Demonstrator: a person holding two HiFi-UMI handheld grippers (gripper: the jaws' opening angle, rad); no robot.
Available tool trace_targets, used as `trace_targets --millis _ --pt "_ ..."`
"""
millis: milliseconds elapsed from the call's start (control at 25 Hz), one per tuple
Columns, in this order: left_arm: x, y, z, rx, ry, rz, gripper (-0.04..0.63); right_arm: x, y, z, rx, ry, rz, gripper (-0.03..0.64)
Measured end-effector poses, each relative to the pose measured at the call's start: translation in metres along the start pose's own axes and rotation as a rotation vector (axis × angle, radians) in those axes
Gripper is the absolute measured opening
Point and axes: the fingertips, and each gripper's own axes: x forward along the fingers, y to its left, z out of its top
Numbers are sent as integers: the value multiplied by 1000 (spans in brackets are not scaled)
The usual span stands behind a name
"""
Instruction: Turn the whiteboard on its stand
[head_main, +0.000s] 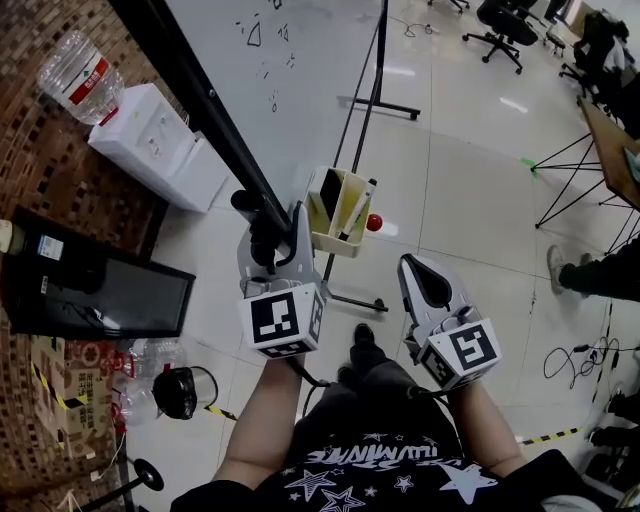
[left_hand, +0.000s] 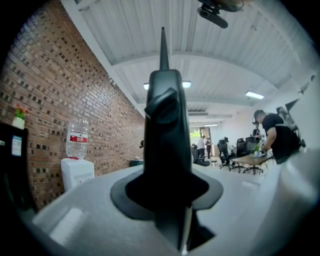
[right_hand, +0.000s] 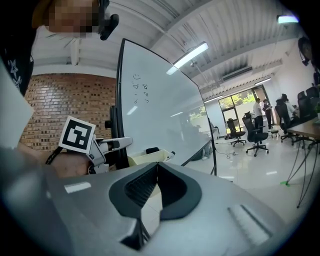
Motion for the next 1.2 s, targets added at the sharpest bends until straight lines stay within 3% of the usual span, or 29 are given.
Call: trace_targets --millis 440,840,1200 --pt "-43 -21 15 -18 12 36 147 -64 12 10 24 14 -67 9" --pt "-90 -44 16 -12 -22 103 144 -91 2 22 -21 -31 -5 9" --pt "-136 -60 7 34 -41 256 150 -135 -30 12 -16 -31 122 9"
